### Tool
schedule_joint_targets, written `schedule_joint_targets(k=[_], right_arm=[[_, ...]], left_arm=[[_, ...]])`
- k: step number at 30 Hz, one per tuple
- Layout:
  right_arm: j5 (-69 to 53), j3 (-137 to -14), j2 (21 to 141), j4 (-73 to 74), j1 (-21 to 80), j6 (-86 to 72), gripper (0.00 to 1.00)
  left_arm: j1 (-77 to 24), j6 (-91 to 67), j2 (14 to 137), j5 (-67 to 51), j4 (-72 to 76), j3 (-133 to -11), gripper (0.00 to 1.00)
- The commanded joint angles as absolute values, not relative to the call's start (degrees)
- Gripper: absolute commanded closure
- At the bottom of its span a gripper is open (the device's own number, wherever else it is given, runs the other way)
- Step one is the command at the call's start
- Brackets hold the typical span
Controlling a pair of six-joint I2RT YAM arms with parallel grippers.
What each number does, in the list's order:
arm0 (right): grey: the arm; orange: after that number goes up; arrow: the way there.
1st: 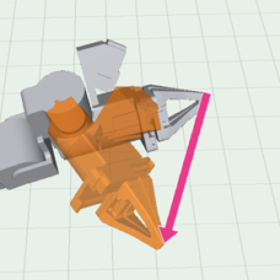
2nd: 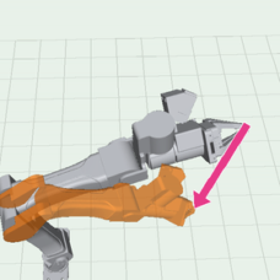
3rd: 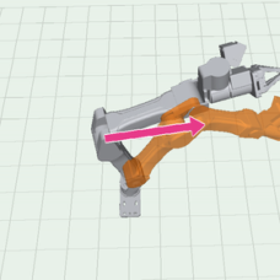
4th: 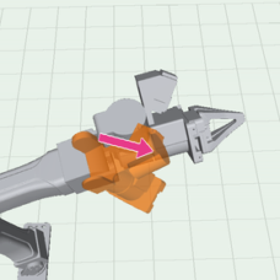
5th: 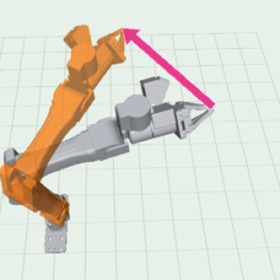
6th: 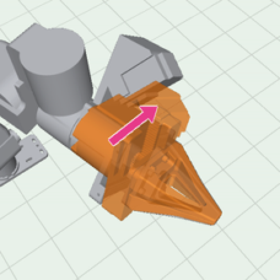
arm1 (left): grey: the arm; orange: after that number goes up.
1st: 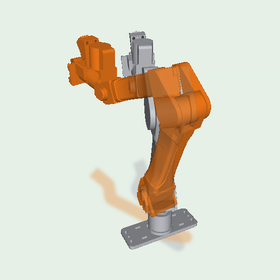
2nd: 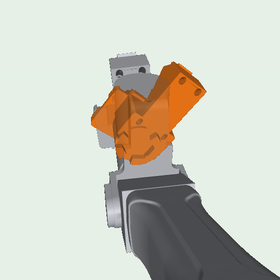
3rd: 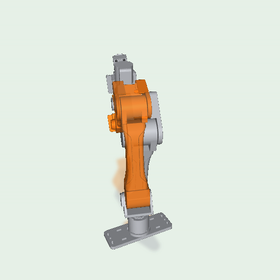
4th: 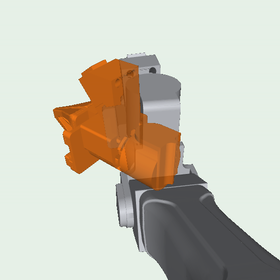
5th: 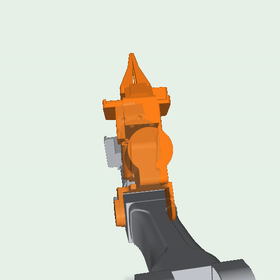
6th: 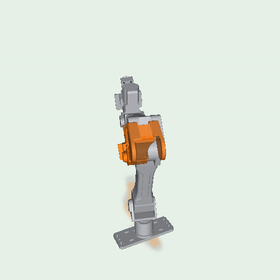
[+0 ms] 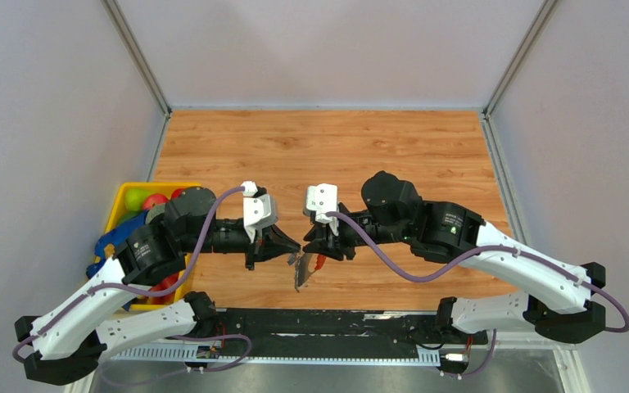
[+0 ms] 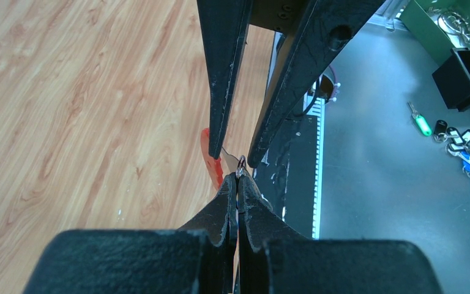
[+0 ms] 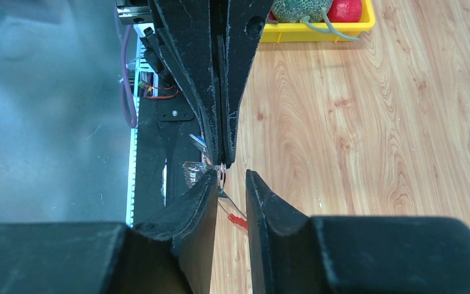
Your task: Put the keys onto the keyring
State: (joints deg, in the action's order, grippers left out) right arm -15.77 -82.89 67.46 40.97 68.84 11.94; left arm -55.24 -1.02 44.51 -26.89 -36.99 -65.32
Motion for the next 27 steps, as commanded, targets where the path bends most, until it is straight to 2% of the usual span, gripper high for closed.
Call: schedule_joint_targets(k=[1,12,14,16,17,25,27], right_arm=[[-16.29,-84.97,67.82,40.53,68.73,12.43,0.74],[-18.00,-84.92,68.66,40.78,68.72,12.30,0.83],[-18.14,-85.15,68.82,40.94,68.73,12.41,0.88],[-18.61,-85.31,68.97,41.09,68.73,12.47,0.99],[-18.81,-85.26,68.99,41.22,68.73,12.52,1.00],[-19.29,-85.49,67.21,40.58,68.74,12.03,1.00],[-18.93,-85.25,66.39,40.23,68.73,11.56,1.00]], left_arm=[[-55.12,-0.23,43.62,-27.77,-33.89,-66.64,1.00],[-55.14,-0.53,43.42,-27.34,-33.25,-66.44,1.00],[-55.17,-0.62,43.41,-27.38,-33.04,-66.44,1.00],[-55.15,-0.65,43.44,-27.47,-32.97,-66.49,1.00],[-55.12,-0.65,43.43,-27.39,-32.92,-66.41,1.00],[-55.12,-1.07,42.91,-27.07,-32.08,-66.15,1.00],[-55.14,-1.44,41.91,-26.81,-31.32,-65.73,0.93]])
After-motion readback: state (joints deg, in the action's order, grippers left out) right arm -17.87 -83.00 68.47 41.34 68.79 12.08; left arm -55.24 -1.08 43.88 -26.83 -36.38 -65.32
